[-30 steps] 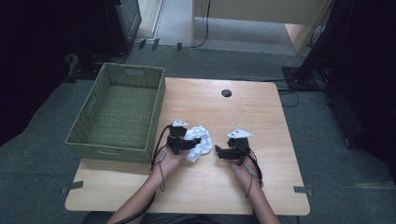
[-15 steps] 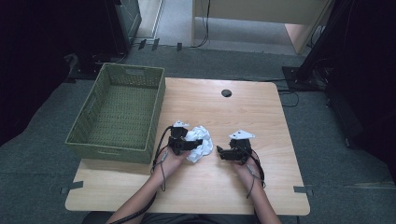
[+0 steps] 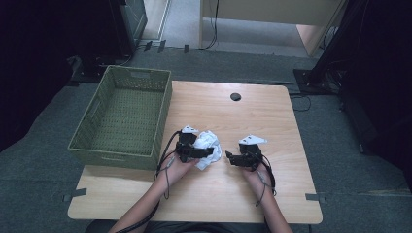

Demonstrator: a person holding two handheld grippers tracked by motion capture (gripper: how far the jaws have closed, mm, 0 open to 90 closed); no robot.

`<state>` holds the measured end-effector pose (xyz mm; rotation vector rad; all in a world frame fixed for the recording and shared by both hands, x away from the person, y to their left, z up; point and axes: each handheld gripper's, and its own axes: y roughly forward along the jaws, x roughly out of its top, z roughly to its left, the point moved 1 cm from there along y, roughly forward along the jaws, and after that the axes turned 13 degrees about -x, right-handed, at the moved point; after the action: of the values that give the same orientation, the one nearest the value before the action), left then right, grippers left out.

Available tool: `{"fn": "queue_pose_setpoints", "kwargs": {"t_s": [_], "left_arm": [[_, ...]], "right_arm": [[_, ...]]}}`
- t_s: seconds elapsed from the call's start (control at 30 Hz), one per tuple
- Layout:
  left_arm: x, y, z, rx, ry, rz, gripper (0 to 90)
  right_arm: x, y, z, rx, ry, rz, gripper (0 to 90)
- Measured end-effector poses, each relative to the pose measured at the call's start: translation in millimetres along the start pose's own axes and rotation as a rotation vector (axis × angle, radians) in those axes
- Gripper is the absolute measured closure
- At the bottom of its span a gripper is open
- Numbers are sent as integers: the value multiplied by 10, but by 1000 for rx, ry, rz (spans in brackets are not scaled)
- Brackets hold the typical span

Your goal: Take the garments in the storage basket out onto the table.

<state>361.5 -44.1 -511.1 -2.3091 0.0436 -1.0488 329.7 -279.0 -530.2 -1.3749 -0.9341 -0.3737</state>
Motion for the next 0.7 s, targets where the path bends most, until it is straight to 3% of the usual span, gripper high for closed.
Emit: {"fn": "queue_pose_setpoints", "kwargs": {"t_s": [0.23,0.7], "left_arm": [[-62,-41,-5,1,7,-1,341],[-150,100,-69,-40,19,5,348]], "right_arm": [[19,0,68,19,-12,-8,339],[43,-19,198,55,-22,-22,369]]}}
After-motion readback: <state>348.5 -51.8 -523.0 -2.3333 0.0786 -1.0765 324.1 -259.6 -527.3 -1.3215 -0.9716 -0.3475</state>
